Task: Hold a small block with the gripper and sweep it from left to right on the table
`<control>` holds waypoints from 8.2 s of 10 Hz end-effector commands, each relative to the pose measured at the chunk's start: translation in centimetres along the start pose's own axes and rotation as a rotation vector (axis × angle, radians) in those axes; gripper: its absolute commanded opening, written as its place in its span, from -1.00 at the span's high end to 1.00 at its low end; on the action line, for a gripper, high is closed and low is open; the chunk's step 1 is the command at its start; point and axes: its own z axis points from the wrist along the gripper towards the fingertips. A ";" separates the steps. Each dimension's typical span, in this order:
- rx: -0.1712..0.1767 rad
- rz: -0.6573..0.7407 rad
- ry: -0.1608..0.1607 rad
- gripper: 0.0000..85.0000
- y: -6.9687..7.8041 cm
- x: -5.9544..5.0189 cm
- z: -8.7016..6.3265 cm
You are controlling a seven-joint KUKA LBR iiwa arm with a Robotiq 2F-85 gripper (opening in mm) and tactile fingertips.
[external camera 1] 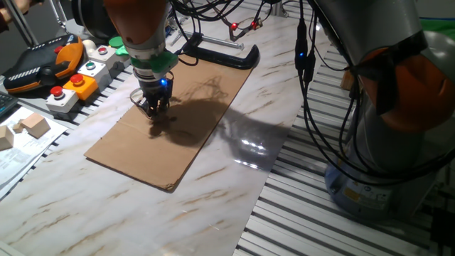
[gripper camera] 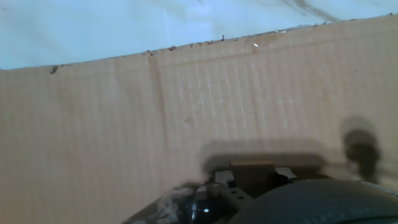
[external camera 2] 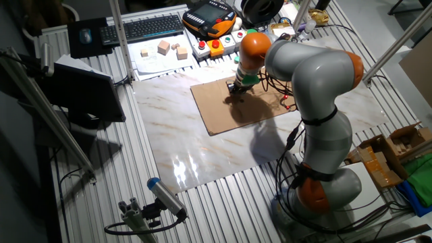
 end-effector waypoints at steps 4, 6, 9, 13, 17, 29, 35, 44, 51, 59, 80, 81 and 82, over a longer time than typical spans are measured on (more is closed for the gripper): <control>0.005 0.002 0.002 0.98 0.8 0.1 0.0; 0.008 0.005 0.003 0.98 1.2 0.1 -0.1; 0.007 0.010 0.003 0.98 1.7 0.1 -0.1; 0.010 0.020 0.003 0.98 2.5 0.2 -0.1; 0.005 0.031 0.005 0.98 3.4 0.1 -0.1; 0.000 0.067 0.012 0.98 6.0 0.5 0.2; -0.005 0.075 0.018 0.98 6.8 0.6 0.1; -0.015 0.100 0.015 0.98 8.6 1.1 0.4; -0.009 0.115 0.011 0.98 10.1 1.7 0.4; -0.008 0.132 0.008 0.98 11.8 2.2 0.6; 0.012 0.146 0.003 0.98 14.7 3.6 0.7; 0.010 0.146 0.004 0.98 14.8 3.7 0.7; 0.006 0.143 0.004 0.98 15.0 3.9 0.7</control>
